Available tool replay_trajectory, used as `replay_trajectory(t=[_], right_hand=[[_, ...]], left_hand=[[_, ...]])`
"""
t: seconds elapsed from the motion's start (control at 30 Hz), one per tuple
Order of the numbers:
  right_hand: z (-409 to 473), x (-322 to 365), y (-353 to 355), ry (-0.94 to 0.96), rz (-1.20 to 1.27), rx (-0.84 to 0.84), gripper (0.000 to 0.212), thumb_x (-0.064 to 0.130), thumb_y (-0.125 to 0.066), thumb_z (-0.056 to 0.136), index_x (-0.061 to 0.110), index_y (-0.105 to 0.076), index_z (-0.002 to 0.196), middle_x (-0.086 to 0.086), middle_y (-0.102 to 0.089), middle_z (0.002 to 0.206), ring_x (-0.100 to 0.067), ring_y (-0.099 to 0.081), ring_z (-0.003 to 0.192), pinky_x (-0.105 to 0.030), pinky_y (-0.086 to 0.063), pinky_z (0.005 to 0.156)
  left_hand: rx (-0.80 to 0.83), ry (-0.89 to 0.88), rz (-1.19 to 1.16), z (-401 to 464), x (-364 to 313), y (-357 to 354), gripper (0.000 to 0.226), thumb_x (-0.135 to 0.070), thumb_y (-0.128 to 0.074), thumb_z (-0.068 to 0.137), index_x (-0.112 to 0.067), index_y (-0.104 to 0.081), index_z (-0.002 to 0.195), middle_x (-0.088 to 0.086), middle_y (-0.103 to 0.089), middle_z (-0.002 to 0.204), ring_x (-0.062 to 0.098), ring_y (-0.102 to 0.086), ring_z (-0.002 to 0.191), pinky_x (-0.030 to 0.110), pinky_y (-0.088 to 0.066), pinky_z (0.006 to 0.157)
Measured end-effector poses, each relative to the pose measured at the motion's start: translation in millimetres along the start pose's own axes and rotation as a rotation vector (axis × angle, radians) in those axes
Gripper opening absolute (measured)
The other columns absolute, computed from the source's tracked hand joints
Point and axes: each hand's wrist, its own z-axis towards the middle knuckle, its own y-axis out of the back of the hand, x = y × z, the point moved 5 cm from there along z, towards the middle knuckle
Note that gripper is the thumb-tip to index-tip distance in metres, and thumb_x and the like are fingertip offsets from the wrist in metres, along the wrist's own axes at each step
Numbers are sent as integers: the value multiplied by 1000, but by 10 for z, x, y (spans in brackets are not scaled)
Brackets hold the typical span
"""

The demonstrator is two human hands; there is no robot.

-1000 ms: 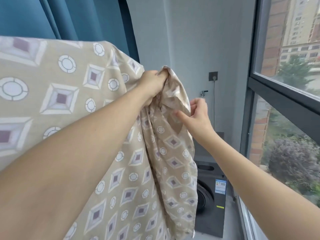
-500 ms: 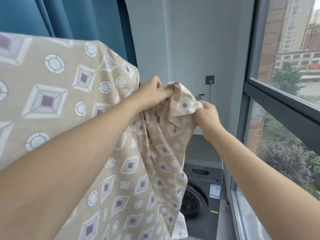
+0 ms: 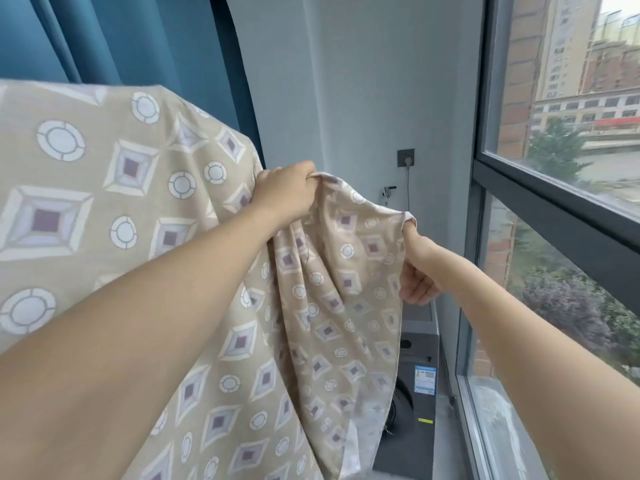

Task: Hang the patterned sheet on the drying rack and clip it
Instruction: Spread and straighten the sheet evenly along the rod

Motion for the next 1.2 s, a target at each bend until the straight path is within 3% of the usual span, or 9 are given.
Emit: replay_trajectory(t=[0.1,0.23,0.33,0.43,0.53,0.63,0.73,0.97,1.2], right_hand=[[66,72,24,92,344,26,110,80,4,82,-2,-68,95,-22,-72,92,-38,-68,87,-46,-53,82],[-45,207,-148,322,915,486,55,39,-23,95,14,-59,128,-13,-62,128,-34,-58,117,-53,-41,102],[-36,178,-256,468,937,635,78,6,-51,50,-1,-54,128,-14,-60,122,-34,-55,110,-48,-42,101],[57,69,-413,463,389,514,80,12,-67,52,-13,-49,126,-2,-61,111,-32,-55,103,-52,-41,105],[10,83,-483,430,73,415,55,41,-83,67,23,-69,117,10,-69,118,-12,-58,117,-34,-38,106],[-46,256,-379,463,269,237,24,30,-68,89,14,-69,108,-5,-70,107,-20,-65,100,-37,-51,95],[-82,389,33,418,625,141,22,10,-54,96,1,-66,112,-10,-61,76,-18,-59,58,-29,-54,56],[-87,405,863,122,635,67,22,25,-52,94,11,-67,89,-7,-74,77,-23,-70,68,-36,-56,78],[-280,754,1310,485,828,-401,25,25,-46,94,7,-57,83,-5,-50,73,-21,-58,71,-39,-48,73]], left_hand=[[2,60,-171,106,-47,24,34,-37,-39,98,-17,-44,70,-5,-56,67,27,-55,81,36,-36,82],[-23,26,-149,116,-66,50,40,-41,-43,98,-17,-43,66,-6,-53,62,25,-53,76,36,-38,80],[-45,15,-115,95,-34,44,41,-40,-42,98,-18,-41,64,-6,-51,61,26,-52,74,37,-38,80],[-57,9,-118,81,12,49,41,-40,-42,99,-19,-40,63,-7,-51,61,26,-52,74,38,-37,78],[-65,-28,-118,65,23,50,41,-39,-42,99,-18,-41,64,-6,-52,61,26,-51,73,36,-35,74],[-46,-70,-89,34,28,74,38,-41,-40,99,-18,-44,69,-6,-53,62,27,-52,73,36,-33,73],[-11,-166,124,-33,79,100,24,-43,-42,93,-21,-46,86,-3,-62,76,28,-56,80,39,-34,81],[-14,-226,582,-106,176,66,54,-35,-45,81,-18,-39,132,7,-52,122,31,-42,120,61,-4,115],[-137,64,507,53,77,376,42,-17,-34,83,-13,-41,125,12,-47,121,35,-40,117,75,-5,105]])
